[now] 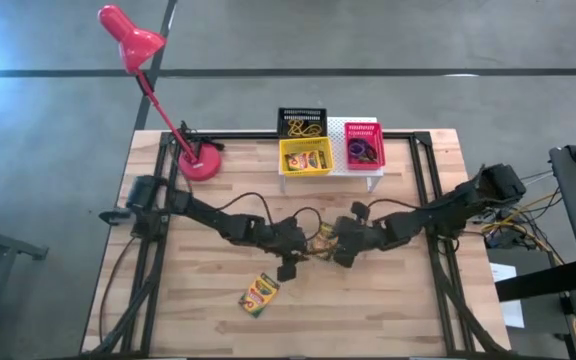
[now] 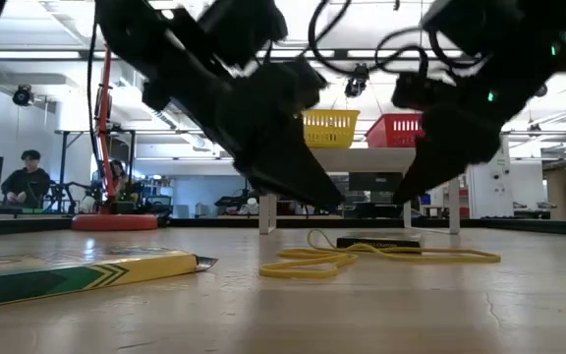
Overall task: Pick & Place Office Desk Supplies
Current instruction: Put the yellow crayon box into the yellow bin on the shelf
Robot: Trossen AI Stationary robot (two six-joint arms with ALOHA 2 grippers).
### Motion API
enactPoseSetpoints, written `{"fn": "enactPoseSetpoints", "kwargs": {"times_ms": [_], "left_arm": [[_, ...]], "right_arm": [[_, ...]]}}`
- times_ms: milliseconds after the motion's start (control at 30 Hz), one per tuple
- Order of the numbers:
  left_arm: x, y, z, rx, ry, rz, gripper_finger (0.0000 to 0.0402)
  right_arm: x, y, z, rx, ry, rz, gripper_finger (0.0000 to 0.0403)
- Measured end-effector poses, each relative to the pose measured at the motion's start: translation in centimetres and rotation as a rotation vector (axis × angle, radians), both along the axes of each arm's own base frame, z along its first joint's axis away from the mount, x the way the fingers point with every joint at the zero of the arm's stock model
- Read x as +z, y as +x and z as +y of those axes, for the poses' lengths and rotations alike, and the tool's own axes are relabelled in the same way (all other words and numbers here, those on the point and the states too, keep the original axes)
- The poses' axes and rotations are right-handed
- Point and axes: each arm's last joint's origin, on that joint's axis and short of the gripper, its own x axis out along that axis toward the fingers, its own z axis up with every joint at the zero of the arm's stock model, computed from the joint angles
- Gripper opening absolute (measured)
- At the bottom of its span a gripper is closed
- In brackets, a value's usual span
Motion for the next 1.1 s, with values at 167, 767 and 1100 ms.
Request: {"fn": "enactPoseSetpoints", "kwargs": {"times_ms": [167, 767, 1100], "left_arm": [[-1.2, 0.7, 1.6, -0.039, -0.079, 0.026, 0.0118], [-1.8, 0.8, 5.9, 0.142, -0.027, 0.070, 0.0118], [2.2, -1.1, 3.2, 0.018, 0.015, 0.093, 0.0118]], "right_arm": [[-2.2, -1.2, -1.6, -0.152, 0.031, -0.056, 0.0047], [-2.6, -1.8, 1.6, -0.120, 0.354, -0.092, 0.0047], [-1.6, -1.8, 4.4, -0.103, 0.399, -0.162, 0.0054]]}}
